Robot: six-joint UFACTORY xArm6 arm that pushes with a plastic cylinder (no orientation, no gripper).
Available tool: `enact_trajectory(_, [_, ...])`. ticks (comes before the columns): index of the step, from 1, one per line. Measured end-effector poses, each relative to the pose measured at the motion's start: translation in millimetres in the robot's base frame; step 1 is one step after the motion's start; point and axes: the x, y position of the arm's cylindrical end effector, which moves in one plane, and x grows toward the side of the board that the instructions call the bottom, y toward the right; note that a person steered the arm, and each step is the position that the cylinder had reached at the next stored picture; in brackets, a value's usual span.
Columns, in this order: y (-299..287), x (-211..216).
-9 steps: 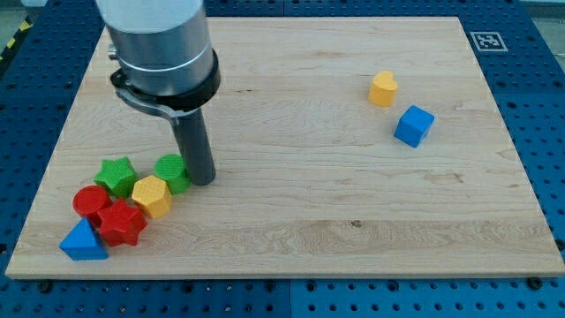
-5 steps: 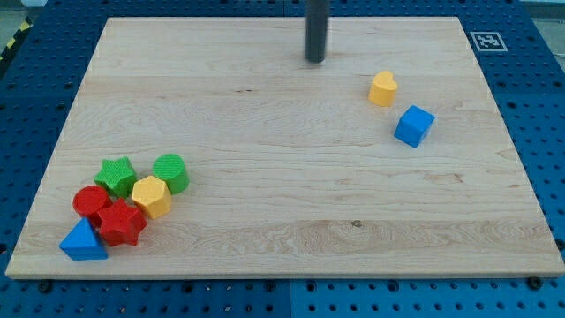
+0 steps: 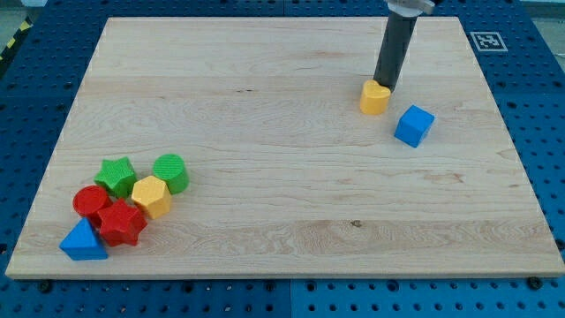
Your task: Move yellow heart towards bottom center
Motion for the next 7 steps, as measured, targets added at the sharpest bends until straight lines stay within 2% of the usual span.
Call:
enact_trajectory(2, [-18,36])
enact_trajectory(5, [-82,48])
enact_trajectory(7, [-100,92])
